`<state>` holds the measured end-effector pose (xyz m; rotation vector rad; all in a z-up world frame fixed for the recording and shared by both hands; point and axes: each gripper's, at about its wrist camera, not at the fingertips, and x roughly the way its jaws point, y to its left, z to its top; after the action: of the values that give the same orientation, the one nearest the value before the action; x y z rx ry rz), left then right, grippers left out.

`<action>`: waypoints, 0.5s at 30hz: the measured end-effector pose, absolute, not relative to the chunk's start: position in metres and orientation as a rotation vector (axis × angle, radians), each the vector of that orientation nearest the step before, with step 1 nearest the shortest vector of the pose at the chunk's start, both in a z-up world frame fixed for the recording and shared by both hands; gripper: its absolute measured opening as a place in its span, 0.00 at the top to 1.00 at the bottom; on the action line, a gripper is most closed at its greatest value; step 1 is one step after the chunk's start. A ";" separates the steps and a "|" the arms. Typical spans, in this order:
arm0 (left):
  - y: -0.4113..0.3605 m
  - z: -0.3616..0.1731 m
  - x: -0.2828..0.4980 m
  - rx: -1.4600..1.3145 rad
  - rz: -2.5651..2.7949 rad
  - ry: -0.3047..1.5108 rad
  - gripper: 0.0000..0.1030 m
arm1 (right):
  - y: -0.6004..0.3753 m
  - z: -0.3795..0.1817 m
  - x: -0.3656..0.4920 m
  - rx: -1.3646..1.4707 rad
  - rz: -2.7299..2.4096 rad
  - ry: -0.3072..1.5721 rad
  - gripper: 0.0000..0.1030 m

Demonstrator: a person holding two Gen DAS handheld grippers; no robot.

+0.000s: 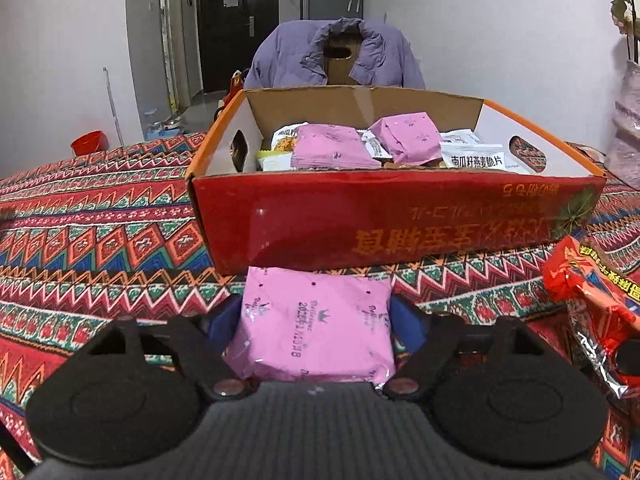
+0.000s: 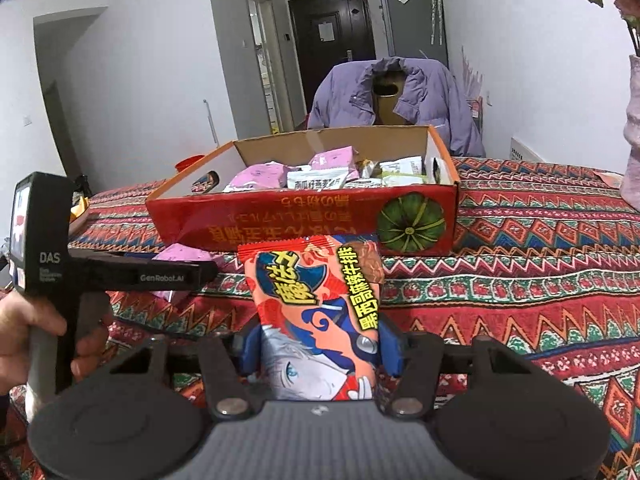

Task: Organize snacks
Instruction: 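Grasp the last pink packet with the left tool while the right tool grasps the red-and-blue candy bag, then carry both held packets into the red box and open both tools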

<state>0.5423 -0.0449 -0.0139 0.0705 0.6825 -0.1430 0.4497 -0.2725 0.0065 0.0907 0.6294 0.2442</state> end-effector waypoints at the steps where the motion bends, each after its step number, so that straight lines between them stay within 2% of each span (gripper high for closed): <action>1: -0.045 -0.012 0.540 0.073 -0.141 0.691 0.27 | -0.272 0.007 0.450 0.092 0.246 0.629 0.46; 5: -0.040 -0.002 0.524 0.052 -0.144 0.711 0.32 | -0.271 0.012 0.445 0.090 0.254 0.616 0.46; 15: -0.025 0.037 0.414 -0.012 -0.142 0.640 0.32 | -0.268 0.031 0.395 0.092 0.273 0.593 0.46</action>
<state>0.4137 -0.0253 0.0372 -0.0118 0.6396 -0.1417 0.3946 -0.2680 0.0313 0.0918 0.5932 0.2729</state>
